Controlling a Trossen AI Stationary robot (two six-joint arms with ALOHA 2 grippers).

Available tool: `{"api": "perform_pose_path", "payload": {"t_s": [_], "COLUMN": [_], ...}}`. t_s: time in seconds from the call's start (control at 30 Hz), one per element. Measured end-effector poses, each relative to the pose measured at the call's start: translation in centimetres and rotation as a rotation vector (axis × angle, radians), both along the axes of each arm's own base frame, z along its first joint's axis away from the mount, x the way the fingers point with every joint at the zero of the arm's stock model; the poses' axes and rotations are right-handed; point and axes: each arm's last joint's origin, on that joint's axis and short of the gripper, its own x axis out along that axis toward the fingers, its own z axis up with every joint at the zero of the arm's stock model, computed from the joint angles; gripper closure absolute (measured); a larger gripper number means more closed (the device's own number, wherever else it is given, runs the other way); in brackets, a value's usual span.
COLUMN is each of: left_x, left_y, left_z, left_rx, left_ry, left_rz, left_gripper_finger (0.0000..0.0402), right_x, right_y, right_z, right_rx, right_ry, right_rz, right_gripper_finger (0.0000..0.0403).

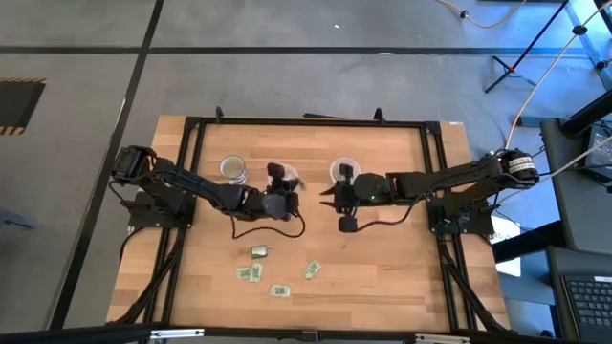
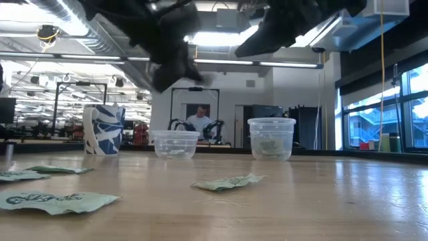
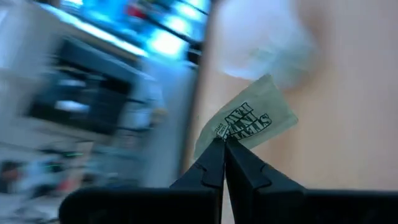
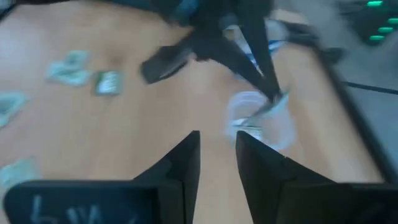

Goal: Pick and place items into bin
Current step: Put the white stevia packet into the right transparent bin

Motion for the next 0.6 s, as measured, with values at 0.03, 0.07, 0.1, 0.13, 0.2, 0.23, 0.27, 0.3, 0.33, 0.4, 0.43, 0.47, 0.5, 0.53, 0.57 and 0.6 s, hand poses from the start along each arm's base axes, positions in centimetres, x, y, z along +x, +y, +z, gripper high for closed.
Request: {"api": "perform_pose_path", "payload": {"t_s": [0.03, 0.07, 0.1, 0.13, 0.2, 0.23, 0.27, 0.3, 0.33, 0.4, 0.43, 0.47, 0.5, 0.53, 0.57, 0.6], "left_x": [0.1, 0.2, 0.3, 0.4, 0.5, 0.5, 0.5, 0.5, 0.6, 0.6, 0.6, 0.6, 0.6, 0.6, 0.6, 0.7], "left_y": [-0.2, -0.3, -0.5, -0.7, -1.0, -1.1, -1.2, -1.3, -1.4, -1.5, -1.5, -1.5, -1.5, -1.5, -1.5, -1.5], "left_z": [0.4, 0.8, 1.2, 1.6, 2.3, 2.5, 2.7, 2.9, 3.0, 3.2, 3.3, 3.3, 3.3, 3.3, 3.4, 3.4], "left_rx": [0.048, 0.086, 0.117, 0.143, 0.179, 0.193, 0.205, 0.212, 0.218, 0.223, 0.221, 0.218, 0.217, 0.218, 0.218, 0.218], "left_ry": [-0.027, -0.047, -0.069, -0.094, -0.135, -0.144, -0.152, -0.159, -0.164, -0.172, -0.179, -0.183, -0.185, -0.186, -0.19, -0.193], "left_rz": [0.024, 0.042, 0.059, 0.079, 0.112, 0.121, 0.128, 0.13, 0.128, 0.121, 0.117, 0.114, 0.115, 0.116, 0.118, 0.118], "left_gripper_finger": [0.0399, 0.0398, 0.0398, 0.0398, 0.0398, 0.0398, 0.0398, 0.0398, 0.0398, 0.0398, 0.0398, 0.0398, 0.0398, 0.0398, 0.0398, 0.0398], "right_x": [0.0, 0.1, 0.1, 0.2, 0.3, 0.4, 0.5, 0.5, 0.6, 0.7, 0.7, 0.7, 0.8, 0.8, 0.8, 0.8], "right_y": [-0.1, -0.2, -0.3, -0.4, -0.4, -0.4, -0.4, -0.4, -0.4, -0.4, -0.4, -0.4, -0.4, -0.5, -0.5, -0.6], "right_z": [0.1, 0.2, 0.3, 0.5, 0.8, 1.0, 1.2, 1.4, 1.6, 1.8, 1.9, 2.0, 2.1, 2.1, 2.1, 2.1], "right_rx": [-0.013, -0.022, -0.027, -0.031, -0.034, -0.031, -0.027, -0.025, -0.027, -0.042, -0.045, -0.044, -0.042, -0.041, -0.04, -0.038], "right_ry": [-0.011, -0.024, -0.043, -0.061, -0.096, -0.118, -0.142, -0.166, -0.183, -0.202, -0.214, -0.226, -0.235, -0.239, -0.24, -0.242], "right_rz": [-0.034, -0.071, -0.108, -0.13, -0.146, -0.147, -0.148, -0.148, -0.146, -0.138, -0.137, -0.137, -0.139, -0.141, -0.143, -0.147], "right_gripper_finger": [0.0297, 0.0297, 0.0297, 0.0297, 0.0297, 0.0297, 0.0297, 0.0297, 0.0297, 0.0297, 0.0297, 0.0297, 0.0297, 0.0297, 0.0297, 0.0297]}}
